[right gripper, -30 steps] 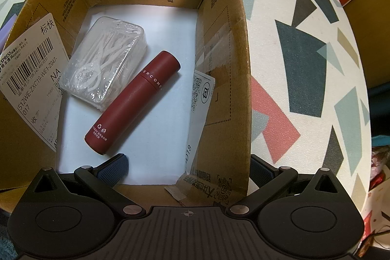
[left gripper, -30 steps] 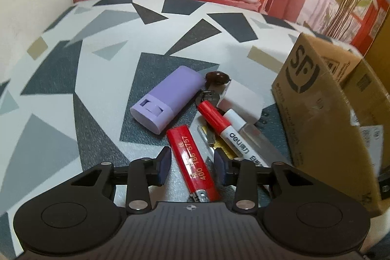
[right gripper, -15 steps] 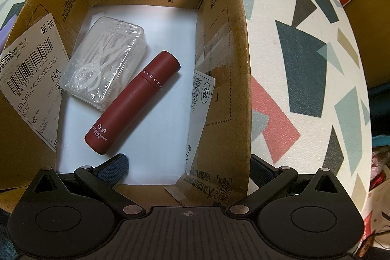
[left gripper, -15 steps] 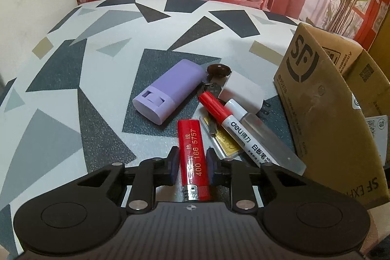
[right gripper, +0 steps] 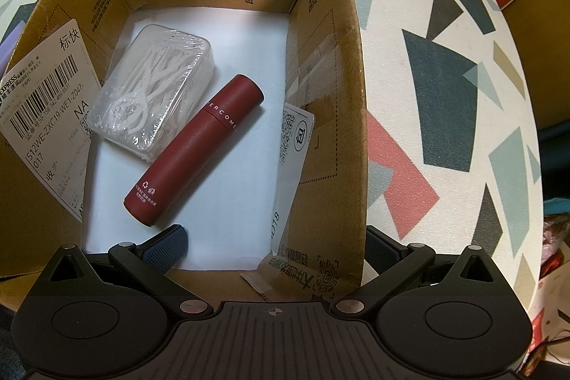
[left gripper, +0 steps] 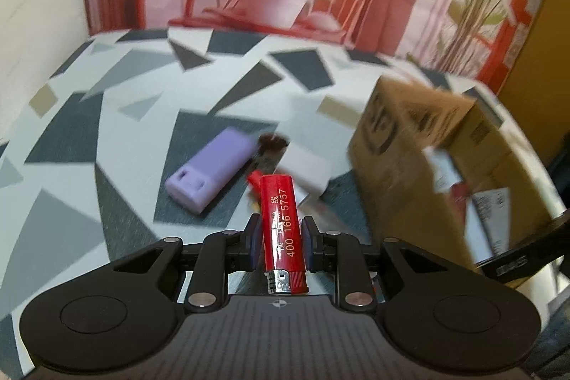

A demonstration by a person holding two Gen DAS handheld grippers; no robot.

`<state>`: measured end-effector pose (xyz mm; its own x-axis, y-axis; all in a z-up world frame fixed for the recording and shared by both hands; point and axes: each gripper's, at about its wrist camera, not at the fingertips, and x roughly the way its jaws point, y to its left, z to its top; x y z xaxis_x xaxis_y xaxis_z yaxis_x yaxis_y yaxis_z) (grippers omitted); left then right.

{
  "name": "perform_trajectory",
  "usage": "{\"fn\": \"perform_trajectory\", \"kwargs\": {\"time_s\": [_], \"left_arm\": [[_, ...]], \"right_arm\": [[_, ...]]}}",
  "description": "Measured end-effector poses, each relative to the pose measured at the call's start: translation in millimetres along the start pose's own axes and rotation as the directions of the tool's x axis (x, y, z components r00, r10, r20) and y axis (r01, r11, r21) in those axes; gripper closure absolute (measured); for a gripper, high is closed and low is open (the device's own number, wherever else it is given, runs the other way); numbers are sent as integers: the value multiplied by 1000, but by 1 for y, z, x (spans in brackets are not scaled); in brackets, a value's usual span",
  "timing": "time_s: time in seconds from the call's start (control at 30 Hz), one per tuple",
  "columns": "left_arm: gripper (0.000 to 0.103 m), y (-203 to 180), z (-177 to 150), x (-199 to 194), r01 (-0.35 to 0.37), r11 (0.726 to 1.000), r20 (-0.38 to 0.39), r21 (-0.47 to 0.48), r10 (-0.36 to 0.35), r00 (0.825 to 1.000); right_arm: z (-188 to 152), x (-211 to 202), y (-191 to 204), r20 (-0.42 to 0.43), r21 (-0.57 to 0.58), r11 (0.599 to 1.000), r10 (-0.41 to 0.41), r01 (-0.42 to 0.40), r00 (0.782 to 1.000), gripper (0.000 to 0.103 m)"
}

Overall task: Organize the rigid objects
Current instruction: 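Close the left tool on the red cylindrical battery, then carry the red battery with the left tool over the box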

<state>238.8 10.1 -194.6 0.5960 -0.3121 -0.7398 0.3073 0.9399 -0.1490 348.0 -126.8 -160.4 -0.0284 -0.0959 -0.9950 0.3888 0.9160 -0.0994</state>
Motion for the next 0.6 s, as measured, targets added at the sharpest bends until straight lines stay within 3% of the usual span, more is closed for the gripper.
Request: {"fn": "perform_trajectory", "kwargs": {"time_s": [0.23, 0.37, 0.6], "left_arm": [[79, -14, 27, -19, 160, 985, 71, 62, -164, 984], [79, -28, 43, -25, 259, 962, 74, 87, -266, 961], [78, -61, 43, -15, 361, 915, 27, 180, -371, 928]], "right_arm": [[1, 0, 1, 0, -1, 1000, -2, 2, 1000, 0], [1, 1, 0, 0, -1, 1000, -1, 1, 1000, 0], [1, 1, 0, 2, -5, 1000, -6, 6, 1000, 0]]}}
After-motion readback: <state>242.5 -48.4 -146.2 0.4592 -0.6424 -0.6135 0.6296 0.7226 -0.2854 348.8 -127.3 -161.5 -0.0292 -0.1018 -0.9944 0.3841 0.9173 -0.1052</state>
